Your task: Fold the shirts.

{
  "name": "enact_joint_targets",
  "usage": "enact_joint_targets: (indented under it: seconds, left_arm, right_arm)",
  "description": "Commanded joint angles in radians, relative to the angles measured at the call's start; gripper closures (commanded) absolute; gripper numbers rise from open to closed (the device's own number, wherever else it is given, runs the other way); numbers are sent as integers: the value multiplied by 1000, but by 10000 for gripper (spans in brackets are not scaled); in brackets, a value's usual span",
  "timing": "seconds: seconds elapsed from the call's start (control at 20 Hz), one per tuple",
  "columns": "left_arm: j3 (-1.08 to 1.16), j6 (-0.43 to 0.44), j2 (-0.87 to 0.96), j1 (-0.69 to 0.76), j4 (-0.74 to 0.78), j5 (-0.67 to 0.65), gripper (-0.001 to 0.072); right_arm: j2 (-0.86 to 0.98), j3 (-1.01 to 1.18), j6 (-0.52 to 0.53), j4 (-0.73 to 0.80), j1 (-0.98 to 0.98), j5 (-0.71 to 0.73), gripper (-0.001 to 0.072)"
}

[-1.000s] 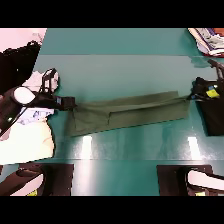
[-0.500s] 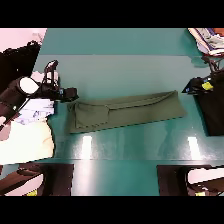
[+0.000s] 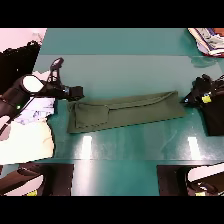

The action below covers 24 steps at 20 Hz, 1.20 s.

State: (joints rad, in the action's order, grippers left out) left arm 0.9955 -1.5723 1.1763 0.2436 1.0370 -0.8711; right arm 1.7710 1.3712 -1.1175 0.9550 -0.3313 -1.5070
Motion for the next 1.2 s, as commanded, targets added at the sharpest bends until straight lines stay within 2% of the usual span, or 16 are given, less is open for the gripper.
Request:
enact_joint_targets:
  seconds: [0.0, 0.05, 0.1, 0.15, 0.2, 0.35, 0.5, 0.65, 0.8, 1.15]
  left_arm:
    - [2, 0, 48, 76, -34, 38, 686]
    - [3, 0, 71, 93, -71, 59, 685]
    - [10, 2, 103, 111, -109, 82, 686]
    - [30, 2, 138, 132, -130, 97, 686]
    - [60, 2, 176, 154, -131, 101, 686]
    - [186, 2, 312, 234, -132, 101, 686]
    - [317, 1, 451, 315, -133, 97, 686]
    - [408, 1, 551, 378, -133, 92, 686]
    - [454, 1, 611, 412, -134, 95, 686]
    - [460, 1, 663, 409, -154, 96, 686]
  right_arm:
    - [56, 2, 31, -47, 37, -16, 290]
    - [56, 13, 35, -45, 53, -19, 364]
    - [55, 30, 60, -47, 67, -35, 529]
    - [53, 51, 81, -47, 79, -61, 660]
    - [41, 72, 83, -48, 89, -80, 694]
    - [-37, 126, 74, -48, 124, -98, 695]
    - [-155, 167, 2, -59, 189, -102, 695]
    - [-261, 177, -27, -244, 255, -87, 695]
    - [-336, 177, -40, -377, 337, -40, 695]
    - [-371, 177, -45, -440, 557, -8, 695]
